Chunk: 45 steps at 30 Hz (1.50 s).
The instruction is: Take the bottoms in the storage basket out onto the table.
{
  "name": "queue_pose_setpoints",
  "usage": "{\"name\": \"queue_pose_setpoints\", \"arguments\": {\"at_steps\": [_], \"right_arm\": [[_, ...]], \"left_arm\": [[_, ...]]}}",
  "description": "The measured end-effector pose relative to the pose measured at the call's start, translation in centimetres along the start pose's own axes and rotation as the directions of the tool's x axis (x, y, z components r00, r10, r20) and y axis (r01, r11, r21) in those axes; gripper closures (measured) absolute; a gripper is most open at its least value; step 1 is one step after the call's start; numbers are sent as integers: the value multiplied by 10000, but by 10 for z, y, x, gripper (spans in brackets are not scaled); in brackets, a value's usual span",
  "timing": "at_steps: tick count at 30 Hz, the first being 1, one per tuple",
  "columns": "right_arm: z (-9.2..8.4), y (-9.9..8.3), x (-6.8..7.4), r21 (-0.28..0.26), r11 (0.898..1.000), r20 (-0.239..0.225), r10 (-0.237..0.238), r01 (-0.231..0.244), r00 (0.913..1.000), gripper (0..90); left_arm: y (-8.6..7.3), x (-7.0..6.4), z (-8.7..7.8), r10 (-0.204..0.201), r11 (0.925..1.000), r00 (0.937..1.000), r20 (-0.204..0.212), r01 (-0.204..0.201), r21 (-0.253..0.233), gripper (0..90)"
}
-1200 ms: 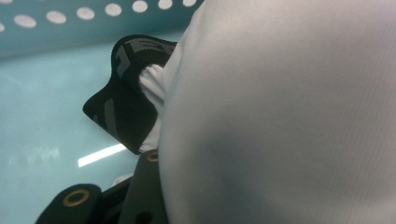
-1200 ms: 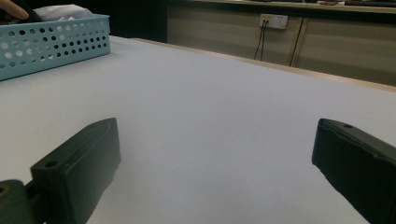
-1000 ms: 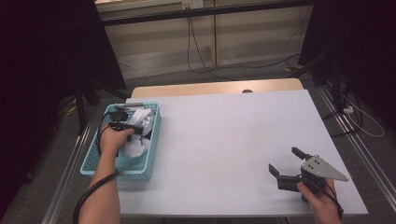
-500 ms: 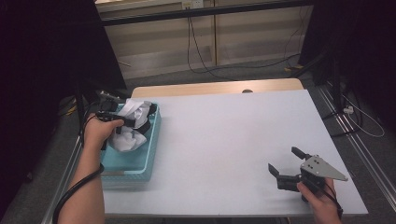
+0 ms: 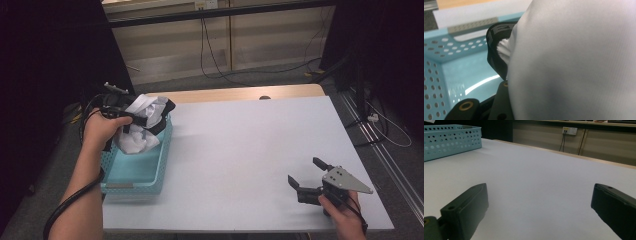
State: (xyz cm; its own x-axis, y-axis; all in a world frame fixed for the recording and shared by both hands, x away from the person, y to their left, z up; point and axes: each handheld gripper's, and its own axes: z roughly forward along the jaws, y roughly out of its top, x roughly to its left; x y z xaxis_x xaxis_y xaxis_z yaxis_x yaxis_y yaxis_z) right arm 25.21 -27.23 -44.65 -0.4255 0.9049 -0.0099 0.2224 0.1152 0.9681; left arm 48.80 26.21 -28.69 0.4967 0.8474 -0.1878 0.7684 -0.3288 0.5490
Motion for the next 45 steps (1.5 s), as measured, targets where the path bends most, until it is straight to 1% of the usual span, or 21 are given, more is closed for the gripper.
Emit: {"name": "queue_pose_setpoints", "arguments": {"at_steps": [1, 3, 4, 7, 8, 9, 10, 14, 17, 18, 20, 22, 26, 29, 31, 36, 37, 41, 43, 44, 45], "right_arm": [[0, 0, 0, 5, 10000, 2, -7, 7, 10000, 6], [0, 0, 0, 14, 10000, 1, -14, 14, 10000, 5], [0, 0, 0, 10, 10000, -8, -18, 18, 10000, 6], [0, 0, 0, 27, 10000, -4, -15, 15, 10000, 6], [0, 0, 0, 21, 10000, 1, 11, -11, 10000, 6], [0, 0, 0, 28, 10000, 8, 12, -12, 10000, 6], [1, 0, 0, 22, 10000, 5, 17, -17, 10000, 5], [0, 0, 0, 18, 10000, -13, -2, 2, 10000, 6], [0, 0, 0, 9, 10000, -12, -13, 13, 10000, 6], [0, 0, 0, 11, 10000, -5, -15, 15, 10000, 6], [0, 0, 0, 9, 10000, -6, -7, 7, 10000, 6], [0, 0, 0, 12, 10000, -10, 9, -9, 10000, 6], [0, 0, 0, 22, 10000, -12, -4, 4, 10000, 5], [0, 0, 0, 18, 10000, -3, -4, 4, 10000, 5], [-1, 0, 0, -5, 10000, 7, 16, -16, 10000, 6], [-1, 0, -1, 10, 10000, -12, -5, 5, 10000, 5], [-1, 0, -1, 10, 10000, -16, -12, 12, 10000, 6], [0, 0, 0, 27, 10000, -13, -29, 29, 10000, 5], [0, 0, 0, 19, 10000, -3, -11, 11, 10000, 6], [0, 0, 0, 24, 10000, -7, -11, 11, 10000, 5], [0, 0, 0, 31, 10000, -9, -6, 6, 10000, 5]], "left_arm": [[2, -3, -1, 130, 9999, 9999, 68, -130, 22, 676], [6, -10, -3, 228, 9997, 9995, 198, -228, -24, 676], [8, -13, -4, 339, 9994, 9987, 369, -341, 35, 676], [13, -25, -5, 429, 9991, 9975, 568, -426, -63, 677], [14, -28, -5, 547, 9985, 9969, 568, -542, -109, 677], [15, -32, -5, 567, 9983, 9964, 633, -558, -158, 677], [17, -35, -5, 694, 9976, 9948, 746, -689, -85, 678], [21, -50, -2, 1032, 9947, 9909, 865, -1030, -73, 678], [22, -59, 1, 1119, 9937, 9879, 1073, -1109, -148, 678], [22, -63, 3, 1183, 9929, 9872, 1073, -1166, -215, 677], [22, -70, 7, 1296, 9916, 9841, 1212, -1279, -212, 677], [21, -77, 11, 1480, 9890, 9794, 1375, -1470, -178, 677], [20, -90, 20, 1751, 9844, 9720, 1568, -1752, -128, 677], [18, -96, 27, 1830, 9829, 9686, 1681, -1838, -109, 677], [17, -99, 30, 1791, 9835, 9679, 1763, -1805, -83, 677], [13, -104, 36, 1855, 9826, 9644, 1883, -1846, -225, 677], [12, -105, 38, 1895, 9818, 9625, 1943, -1889, -220, 677], [8, -110, 44, 1864, 9824, 9614, 2024, -1849, -262, 677], [6, -112, 46, 1921, 9813, 9600, 2039, -1898, -307, 677], [6, -112, 47, 1995, 9798, 9577, 2072, -1973, -313, 677], [4, -113, 49, 1946, 9809, 9578, 2117, -1913, -362, 677]]}}
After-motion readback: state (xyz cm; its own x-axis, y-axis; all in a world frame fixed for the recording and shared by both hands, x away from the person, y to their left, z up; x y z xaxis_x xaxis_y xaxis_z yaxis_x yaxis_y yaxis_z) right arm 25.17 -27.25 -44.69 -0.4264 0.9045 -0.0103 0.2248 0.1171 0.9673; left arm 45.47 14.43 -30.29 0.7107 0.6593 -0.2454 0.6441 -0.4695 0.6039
